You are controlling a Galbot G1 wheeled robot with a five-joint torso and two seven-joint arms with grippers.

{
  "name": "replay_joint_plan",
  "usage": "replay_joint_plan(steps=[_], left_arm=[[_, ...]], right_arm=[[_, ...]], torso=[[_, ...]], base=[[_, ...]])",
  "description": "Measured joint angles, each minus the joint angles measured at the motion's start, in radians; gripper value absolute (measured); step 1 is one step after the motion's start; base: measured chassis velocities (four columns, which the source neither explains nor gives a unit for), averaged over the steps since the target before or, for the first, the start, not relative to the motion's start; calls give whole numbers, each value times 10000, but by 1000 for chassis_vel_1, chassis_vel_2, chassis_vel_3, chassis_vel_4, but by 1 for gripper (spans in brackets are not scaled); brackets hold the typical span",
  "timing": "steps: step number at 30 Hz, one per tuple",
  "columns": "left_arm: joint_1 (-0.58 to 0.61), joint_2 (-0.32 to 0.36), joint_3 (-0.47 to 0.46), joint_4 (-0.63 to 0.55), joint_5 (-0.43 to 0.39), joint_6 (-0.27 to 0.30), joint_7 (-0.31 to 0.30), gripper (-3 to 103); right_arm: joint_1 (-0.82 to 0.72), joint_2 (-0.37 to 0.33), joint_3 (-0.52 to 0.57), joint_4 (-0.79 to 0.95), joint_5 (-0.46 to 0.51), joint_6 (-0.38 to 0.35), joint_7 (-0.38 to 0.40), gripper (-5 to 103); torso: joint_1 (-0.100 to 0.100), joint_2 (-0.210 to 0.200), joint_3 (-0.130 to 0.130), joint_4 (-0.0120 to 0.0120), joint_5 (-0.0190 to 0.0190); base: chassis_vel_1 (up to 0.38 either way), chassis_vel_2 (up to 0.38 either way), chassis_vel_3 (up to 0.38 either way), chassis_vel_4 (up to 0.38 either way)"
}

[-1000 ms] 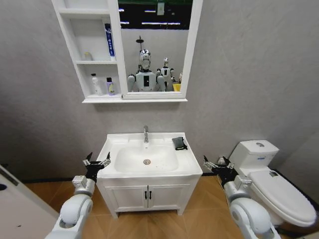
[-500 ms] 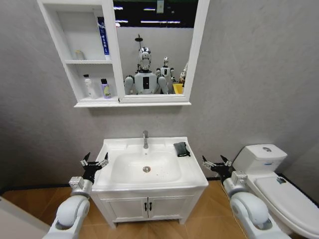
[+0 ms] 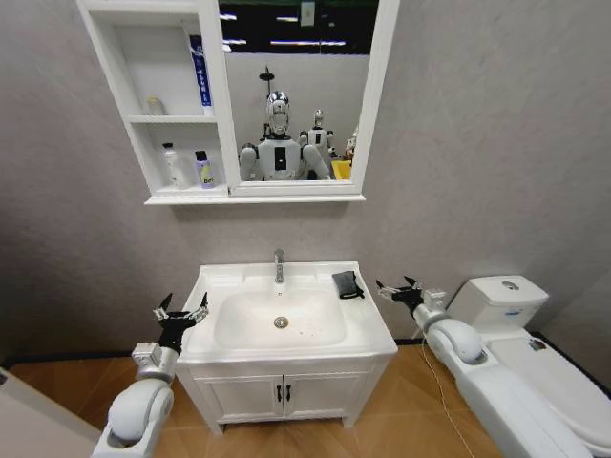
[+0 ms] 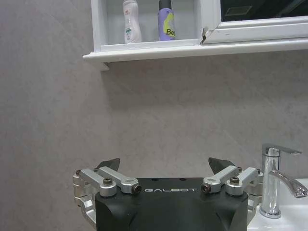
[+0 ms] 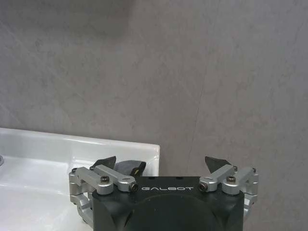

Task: Move facial cleanser and shampoo from washbasin to cabinet, then wipe washbasin with towel.

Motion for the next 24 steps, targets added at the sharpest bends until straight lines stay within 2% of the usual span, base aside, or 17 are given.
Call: replay_joint_plan(steps=[1, 4, 8, 12, 16, 24], left_arm=[[0, 0, 0, 0, 0, 0, 0, 100], [89, -32, -190, -35, 28, -3, -4, 100], [83, -12, -300, -35, 45, -5, -16, 100], [16, 6, -267, -36, 89, -1, -56, 100], [-71, -10, -135, -32, 176, 18, -154, 100], [-152, -32, 36, -28, 235, 43, -261, 100]], right_arm=[[0, 0, 0, 0, 0, 0, 0, 100], [1069, 447, -1064, -958, 41, -536, 838, 100], [1996, 767, -1726, -1899, 64, -846, 1155, 100], [2869, 1020, -2202, -2868, 84, -735, 851, 100], [3425, 1291, -2532, -3473, 534, -818, 801, 100], [3752, 1746, -2808, -3965, 1066, -1313, 1141, 100]], torso=[[0, 0, 0, 0, 0], [0, 0, 0, 2, -1], [0, 0, 1, 2, -2], [1, 0, 1, 1, -2], [0, 0, 1, 0, -2], [0, 0, 0, 2, -1]], base=[[0, 0, 0, 0], [0, 0, 0, 0], [0, 0, 0, 0], [0, 0, 0, 0], [0, 0, 0, 0], [0, 0, 0, 0]])
